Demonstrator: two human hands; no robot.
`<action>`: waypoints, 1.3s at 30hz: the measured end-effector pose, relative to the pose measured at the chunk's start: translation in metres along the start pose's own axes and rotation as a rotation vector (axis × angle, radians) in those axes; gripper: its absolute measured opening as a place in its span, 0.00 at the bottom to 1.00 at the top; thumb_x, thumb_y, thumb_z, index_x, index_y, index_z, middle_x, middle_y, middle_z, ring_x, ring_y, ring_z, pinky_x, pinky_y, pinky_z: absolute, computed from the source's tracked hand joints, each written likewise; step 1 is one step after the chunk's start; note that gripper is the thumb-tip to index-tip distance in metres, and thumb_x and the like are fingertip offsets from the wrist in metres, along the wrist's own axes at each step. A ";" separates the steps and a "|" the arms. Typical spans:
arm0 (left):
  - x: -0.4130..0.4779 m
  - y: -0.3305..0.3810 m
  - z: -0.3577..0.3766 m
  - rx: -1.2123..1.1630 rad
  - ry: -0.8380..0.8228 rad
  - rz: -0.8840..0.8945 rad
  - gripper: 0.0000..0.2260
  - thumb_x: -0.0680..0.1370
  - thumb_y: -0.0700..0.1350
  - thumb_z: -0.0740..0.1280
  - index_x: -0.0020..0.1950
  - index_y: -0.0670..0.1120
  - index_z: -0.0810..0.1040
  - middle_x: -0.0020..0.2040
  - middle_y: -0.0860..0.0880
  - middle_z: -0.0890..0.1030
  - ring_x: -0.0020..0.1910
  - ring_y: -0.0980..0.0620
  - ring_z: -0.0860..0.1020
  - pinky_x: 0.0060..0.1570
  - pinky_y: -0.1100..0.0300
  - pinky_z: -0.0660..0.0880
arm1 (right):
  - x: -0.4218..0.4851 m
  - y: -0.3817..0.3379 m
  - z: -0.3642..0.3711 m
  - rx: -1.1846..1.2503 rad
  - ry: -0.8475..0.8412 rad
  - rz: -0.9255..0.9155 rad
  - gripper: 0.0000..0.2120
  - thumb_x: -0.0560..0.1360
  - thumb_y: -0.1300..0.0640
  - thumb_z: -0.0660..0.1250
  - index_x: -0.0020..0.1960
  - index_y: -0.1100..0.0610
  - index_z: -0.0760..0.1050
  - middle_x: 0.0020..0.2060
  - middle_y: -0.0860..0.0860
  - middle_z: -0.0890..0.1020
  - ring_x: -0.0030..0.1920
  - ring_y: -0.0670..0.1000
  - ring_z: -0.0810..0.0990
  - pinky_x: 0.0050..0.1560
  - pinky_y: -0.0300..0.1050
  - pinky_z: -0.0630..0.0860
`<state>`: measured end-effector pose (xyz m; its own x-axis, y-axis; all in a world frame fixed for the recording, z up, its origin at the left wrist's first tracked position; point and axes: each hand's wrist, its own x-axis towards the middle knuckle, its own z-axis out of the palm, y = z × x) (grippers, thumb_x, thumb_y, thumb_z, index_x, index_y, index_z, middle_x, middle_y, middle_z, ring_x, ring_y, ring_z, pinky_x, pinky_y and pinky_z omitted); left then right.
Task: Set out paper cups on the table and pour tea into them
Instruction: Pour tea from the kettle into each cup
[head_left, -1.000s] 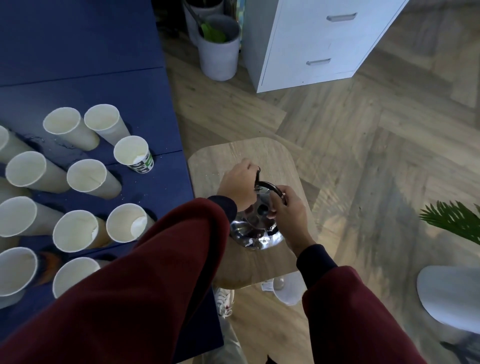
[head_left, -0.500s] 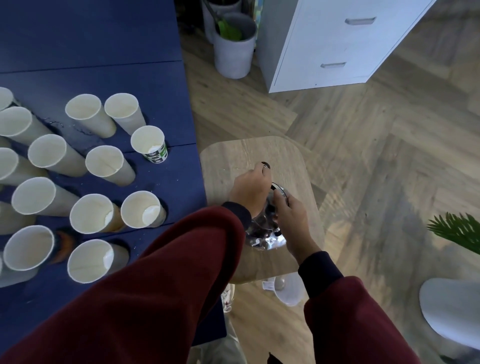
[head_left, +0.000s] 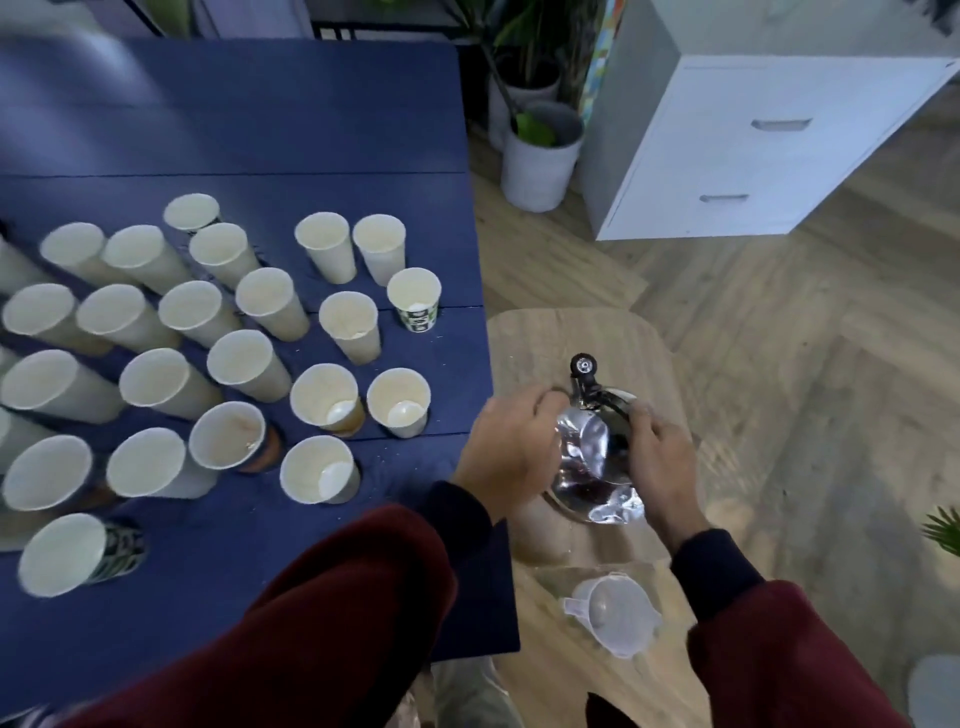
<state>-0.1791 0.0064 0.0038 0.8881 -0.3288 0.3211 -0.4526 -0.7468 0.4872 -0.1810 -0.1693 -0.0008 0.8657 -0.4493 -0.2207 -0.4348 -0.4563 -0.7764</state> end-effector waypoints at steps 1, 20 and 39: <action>-0.004 -0.004 -0.011 0.002 0.017 -0.010 0.13 0.73 0.43 0.62 0.54 0.42 0.79 0.47 0.46 0.79 0.39 0.44 0.77 0.39 0.52 0.72 | -0.006 -0.006 -0.006 -0.010 0.010 -0.023 0.24 0.82 0.43 0.58 0.45 0.58 0.84 0.39 0.56 0.85 0.44 0.58 0.83 0.49 0.54 0.79; -0.144 -0.116 -0.121 0.109 -0.059 -0.498 0.46 0.58 0.58 0.82 0.66 0.37 0.67 0.60 0.39 0.73 0.58 0.37 0.72 0.55 0.45 0.74 | -0.145 -0.120 -0.032 0.040 0.016 -0.352 0.24 0.79 0.49 0.67 0.34 0.68 0.75 0.20 0.48 0.68 0.22 0.46 0.65 0.22 0.37 0.59; -0.149 -0.123 -0.110 -0.225 0.169 -0.613 0.25 0.66 0.46 0.77 0.61 0.50 0.74 0.53 0.50 0.72 0.50 0.47 0.75 0.49 0.57 0.71 | -0.144 -0.155 0.050 -0.054 -0.355 -0.569 0.24 0.76 0.48 0.70 0.27 0.56 0.67 0.22 0.47 0.64 0.27 0.48 0.64 0.31 0.48 0.64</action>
<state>-0.2645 0.2108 -0.0151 0.9732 0.2254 0.0463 0.1080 -0.6250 0.7731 -0.2260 0.0039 0.1215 0.9886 0.1485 0.0263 0.1098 -0.5894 -0.8003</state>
